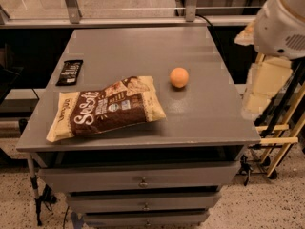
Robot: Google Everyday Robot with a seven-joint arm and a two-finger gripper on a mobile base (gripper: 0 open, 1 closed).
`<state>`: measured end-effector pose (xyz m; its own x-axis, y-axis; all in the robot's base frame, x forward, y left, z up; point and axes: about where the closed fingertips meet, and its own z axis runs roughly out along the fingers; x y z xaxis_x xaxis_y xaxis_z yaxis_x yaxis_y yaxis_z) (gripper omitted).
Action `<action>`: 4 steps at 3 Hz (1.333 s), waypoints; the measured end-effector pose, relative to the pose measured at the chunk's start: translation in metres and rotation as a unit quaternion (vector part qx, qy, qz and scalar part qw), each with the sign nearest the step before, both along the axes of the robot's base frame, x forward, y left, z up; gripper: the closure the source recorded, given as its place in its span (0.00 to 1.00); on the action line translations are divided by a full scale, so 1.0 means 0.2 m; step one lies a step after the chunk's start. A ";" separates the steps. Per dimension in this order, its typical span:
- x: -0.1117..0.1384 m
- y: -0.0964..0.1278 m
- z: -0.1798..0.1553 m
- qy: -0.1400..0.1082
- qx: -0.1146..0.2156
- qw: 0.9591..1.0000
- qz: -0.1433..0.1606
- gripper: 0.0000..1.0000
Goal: Pick brown chip bag
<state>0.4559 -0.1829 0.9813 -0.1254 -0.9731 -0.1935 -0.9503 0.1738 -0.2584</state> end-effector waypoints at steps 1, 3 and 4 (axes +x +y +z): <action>0.13 0.24 0.00 0.004 -0.010 0.998 0.068 0.00; 0.28 0.76 -0.10 0.027 -0.018 0.981 0.191 0.00; 0.25 0.97 -0.25 0.049 -0.044 0.970 0.233 0.00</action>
Offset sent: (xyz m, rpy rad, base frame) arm 0.0710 0.1670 -0.0206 -0.0545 0.0980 0.4546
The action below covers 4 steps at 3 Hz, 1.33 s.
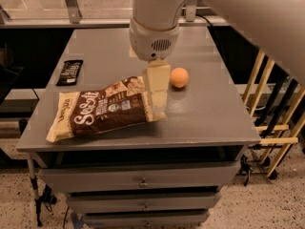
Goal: Pick brown chip bag
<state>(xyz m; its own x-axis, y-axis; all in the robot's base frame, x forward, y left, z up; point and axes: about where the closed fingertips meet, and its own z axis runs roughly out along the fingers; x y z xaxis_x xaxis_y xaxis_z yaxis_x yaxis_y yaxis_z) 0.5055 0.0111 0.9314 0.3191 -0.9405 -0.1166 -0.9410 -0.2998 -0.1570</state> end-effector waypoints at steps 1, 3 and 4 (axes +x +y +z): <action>-0.03 0.10 -0.09 0.009 -0.018 1.000 0.021 0.00; -0.06 0.17 -0.24 0.026 -0.026 0.999 0.015 0.18; -0.06 0.17 -0.31 0.037 -0.025 0.999 0.007 0.41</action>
Offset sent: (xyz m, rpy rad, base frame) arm -0.0236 0.0398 -0.0545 -0.0949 0.0647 0.0491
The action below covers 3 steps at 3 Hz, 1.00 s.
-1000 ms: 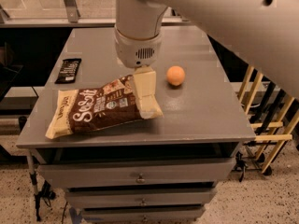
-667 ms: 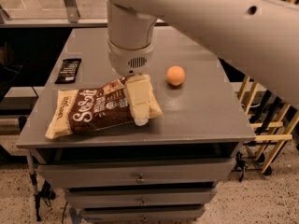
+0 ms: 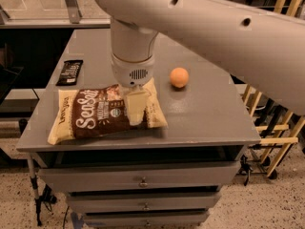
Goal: Pick brown chip bag
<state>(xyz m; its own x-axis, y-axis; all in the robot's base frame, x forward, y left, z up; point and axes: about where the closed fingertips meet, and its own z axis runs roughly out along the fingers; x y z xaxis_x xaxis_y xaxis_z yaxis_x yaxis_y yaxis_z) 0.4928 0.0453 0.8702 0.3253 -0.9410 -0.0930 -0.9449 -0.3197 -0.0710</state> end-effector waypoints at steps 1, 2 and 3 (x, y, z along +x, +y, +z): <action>0.01 -0.02 -0.06 0.011 0.004 1.000 -0.010 0.65; 0.04 -0.05 -0.01 0.007 0.019 1.000 -0.022 0.88; 0.09 -0.10 0.19 -0.008 0.056 0.998 -0.040 1.00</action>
Offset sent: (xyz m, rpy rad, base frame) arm 0.0148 -0.0184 0.0138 0.0720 0.0129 -0.0755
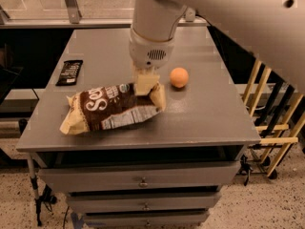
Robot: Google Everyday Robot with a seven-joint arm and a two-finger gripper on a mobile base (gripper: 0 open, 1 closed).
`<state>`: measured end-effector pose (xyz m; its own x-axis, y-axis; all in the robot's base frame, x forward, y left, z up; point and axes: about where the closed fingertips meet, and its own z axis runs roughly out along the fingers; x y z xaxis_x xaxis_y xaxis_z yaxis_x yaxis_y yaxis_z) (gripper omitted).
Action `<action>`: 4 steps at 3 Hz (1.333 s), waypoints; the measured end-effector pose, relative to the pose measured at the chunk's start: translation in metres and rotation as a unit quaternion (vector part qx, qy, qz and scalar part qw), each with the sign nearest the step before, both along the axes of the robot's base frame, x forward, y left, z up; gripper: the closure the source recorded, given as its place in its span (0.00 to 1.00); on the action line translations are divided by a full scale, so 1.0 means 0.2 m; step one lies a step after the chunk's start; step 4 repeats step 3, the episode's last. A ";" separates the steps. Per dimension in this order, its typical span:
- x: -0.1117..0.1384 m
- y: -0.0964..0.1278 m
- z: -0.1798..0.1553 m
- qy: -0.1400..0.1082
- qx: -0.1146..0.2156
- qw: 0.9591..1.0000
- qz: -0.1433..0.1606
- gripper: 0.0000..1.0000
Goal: Pick brown chip bag
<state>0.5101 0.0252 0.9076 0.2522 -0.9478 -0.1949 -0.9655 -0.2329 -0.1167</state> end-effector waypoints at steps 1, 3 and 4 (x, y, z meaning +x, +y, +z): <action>0.06 -0.04 0.21 -0.022 0.053 0.998 -0.023 1.00; 0.13 -0.12 0.49 -0.054 0.141 0.987 -0.057 1.00; 0.13 -0.12 0.49 -0.054 0.141 0.987 -0.057 1.00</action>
Offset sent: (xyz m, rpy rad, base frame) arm 0.0271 -0.0307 0.1179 0.3057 -0.1438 -0.1566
